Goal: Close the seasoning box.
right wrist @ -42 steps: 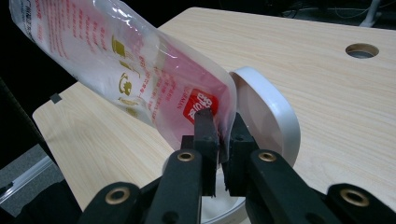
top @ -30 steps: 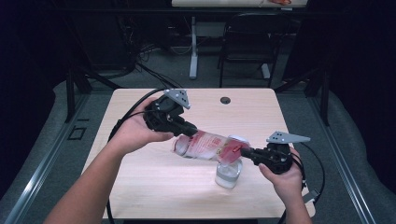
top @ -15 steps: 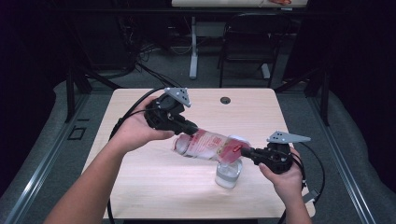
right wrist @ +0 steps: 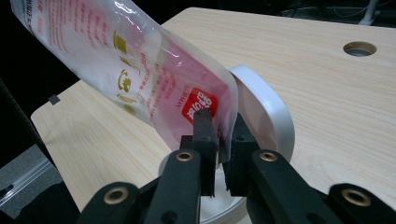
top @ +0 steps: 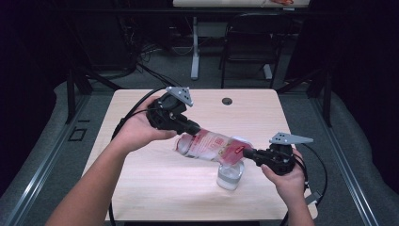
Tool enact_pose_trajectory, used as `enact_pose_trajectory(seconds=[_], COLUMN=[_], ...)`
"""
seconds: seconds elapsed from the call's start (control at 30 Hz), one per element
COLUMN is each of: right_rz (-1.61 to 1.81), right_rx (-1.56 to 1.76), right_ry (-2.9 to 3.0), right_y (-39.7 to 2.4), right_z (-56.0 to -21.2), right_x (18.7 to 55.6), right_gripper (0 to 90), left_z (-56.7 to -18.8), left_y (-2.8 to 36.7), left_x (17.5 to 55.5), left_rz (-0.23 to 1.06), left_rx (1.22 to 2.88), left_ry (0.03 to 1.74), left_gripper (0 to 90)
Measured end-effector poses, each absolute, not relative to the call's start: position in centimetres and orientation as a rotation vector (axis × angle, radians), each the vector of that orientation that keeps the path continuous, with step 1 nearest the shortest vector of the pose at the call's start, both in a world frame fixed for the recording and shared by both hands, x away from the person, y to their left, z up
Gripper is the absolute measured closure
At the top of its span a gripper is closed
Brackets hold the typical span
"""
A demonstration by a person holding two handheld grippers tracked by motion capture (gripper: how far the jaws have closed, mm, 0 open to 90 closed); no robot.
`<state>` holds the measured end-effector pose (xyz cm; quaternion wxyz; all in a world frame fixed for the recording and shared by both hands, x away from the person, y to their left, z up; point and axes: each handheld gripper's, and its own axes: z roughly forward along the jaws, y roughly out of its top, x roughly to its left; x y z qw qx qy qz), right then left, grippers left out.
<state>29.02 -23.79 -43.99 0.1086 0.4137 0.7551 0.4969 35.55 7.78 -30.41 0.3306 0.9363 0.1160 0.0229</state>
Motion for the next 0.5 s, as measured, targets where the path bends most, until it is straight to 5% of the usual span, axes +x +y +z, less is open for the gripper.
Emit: enact_pose_trajectory(seconds=[0.5], right_rz=[1.462], right_rx=[1.222], right_ry=[2.224], right_y=[-23.91], right_z=[-44.12], right_x=[29.12], right_gripper=[85.9], left_z=[-30.37], left_y=[7.63], left_x=[35.67], left_rz=[0.061], left_rx=[2.443], left_ry=[0.305], left_gripper=[83.8])
